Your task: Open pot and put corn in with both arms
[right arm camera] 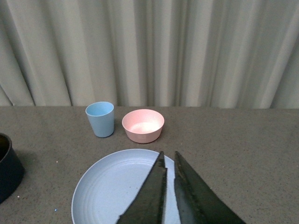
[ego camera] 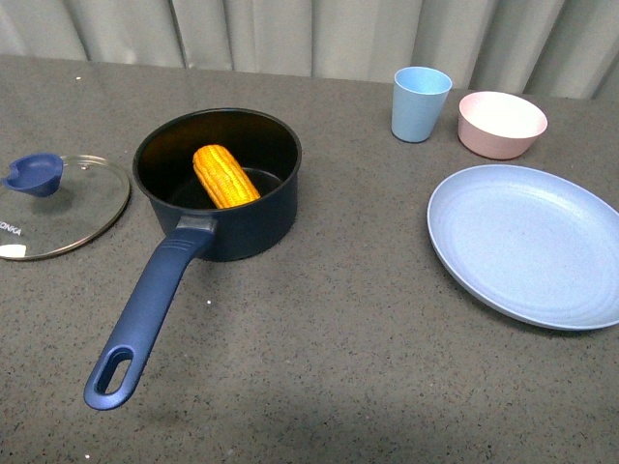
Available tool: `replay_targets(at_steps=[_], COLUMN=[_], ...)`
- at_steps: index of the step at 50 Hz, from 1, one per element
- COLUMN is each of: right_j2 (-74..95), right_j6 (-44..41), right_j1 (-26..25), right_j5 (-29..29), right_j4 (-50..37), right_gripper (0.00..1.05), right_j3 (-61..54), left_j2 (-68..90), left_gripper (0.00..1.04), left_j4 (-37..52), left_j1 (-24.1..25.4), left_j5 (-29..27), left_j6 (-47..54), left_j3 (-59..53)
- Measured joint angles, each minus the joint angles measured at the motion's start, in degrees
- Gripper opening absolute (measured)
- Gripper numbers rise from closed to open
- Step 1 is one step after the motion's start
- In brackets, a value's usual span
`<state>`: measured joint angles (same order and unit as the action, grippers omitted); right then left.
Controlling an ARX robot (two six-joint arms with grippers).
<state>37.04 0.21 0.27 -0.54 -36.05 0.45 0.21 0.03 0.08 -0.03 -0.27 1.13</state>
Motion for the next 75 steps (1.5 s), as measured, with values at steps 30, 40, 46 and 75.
replay_targets(at_steps=[30,40,46,75], right_j2=[-16.63,-21.27,-23.28,-36.74], right_j6=[-0.13,-0.13,-0.13,-0.24], right_j1=[-0.13,-0.13,-0.13,-0.13], right_j5=[0.46,0.46,0.46,0.59], right_j4=[15.58,20.11,22.1,35.95], right_gripper=[0.01,0.01,0.01,0.02], right_j3=[-0.13,-0.13,-0.13,-0.11], left_j2=[0.0,0.0,0.0,0.0], left_gripper=[0.98,0.98,0.98,0.98], left_j4=[0.0,0.0,0.0,0.0], left_j1=[0.0,0.0,0.0,-0.04], left_j5=[0.0,0.02,0.0,0.0], left_j6=[0.0,0.0,0.0,0.0], left_j3=[0.0,0.0,0.0,0.0])
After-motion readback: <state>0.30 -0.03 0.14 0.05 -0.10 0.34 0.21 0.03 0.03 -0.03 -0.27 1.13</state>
